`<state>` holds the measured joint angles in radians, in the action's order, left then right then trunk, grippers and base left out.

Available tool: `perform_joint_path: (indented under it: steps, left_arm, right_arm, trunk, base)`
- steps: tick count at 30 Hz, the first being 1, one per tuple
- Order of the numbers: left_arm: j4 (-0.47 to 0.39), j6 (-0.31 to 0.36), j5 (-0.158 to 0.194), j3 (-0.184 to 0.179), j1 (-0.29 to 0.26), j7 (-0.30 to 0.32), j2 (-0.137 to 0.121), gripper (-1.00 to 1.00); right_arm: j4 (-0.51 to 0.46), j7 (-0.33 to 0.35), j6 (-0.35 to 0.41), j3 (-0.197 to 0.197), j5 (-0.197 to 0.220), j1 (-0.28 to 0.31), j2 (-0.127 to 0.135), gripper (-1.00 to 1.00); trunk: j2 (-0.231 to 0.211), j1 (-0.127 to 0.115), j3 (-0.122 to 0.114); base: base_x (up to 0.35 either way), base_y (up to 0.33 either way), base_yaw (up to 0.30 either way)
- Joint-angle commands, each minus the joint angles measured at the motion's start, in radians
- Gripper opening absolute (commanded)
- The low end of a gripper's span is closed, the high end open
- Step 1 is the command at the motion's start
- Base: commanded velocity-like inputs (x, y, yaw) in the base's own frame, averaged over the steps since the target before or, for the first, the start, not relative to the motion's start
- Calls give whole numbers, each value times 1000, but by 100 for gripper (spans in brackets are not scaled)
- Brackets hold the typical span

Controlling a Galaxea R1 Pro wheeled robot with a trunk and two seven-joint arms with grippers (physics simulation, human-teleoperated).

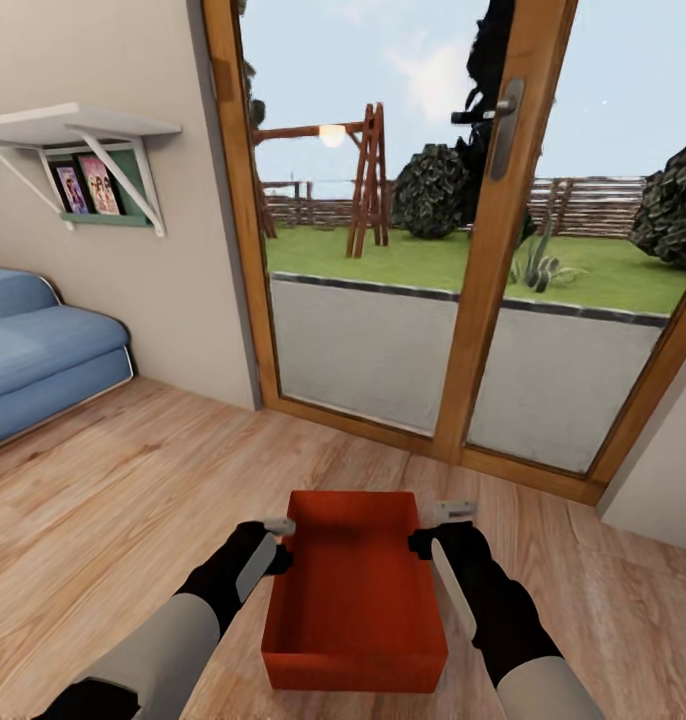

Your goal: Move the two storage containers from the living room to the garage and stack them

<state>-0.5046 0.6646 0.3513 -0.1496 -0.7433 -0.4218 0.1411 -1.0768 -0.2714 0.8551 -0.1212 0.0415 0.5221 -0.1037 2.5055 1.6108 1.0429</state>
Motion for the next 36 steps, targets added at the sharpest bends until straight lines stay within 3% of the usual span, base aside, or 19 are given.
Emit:
perform_joint_path:
  steps: [1, 16, 36]
  left_arm:
    - [1, 2, 0, 0, -2, 0, 0, 100]
    - [-2, 6, 3, 2, -73, -1, -2, 100]
    - [41, 6, 3, 1, -79, 1, -2, 100]
  right_arm:
    - [0, 0, 2, 0, 0, 1, 0, 100]
    - [2, 1, 7, 0, 6, 2, -1, 100]
    - [2, 3, -4, -3, 5, 3, -4, 100]
  trunk:
    - [0, 0, 4]
    - [4, 7, 62]
    - [8, 16, 139]
  base:
    - [0, 0, 0]
    - [0, 0, 0]
    - [0, 0, 0]
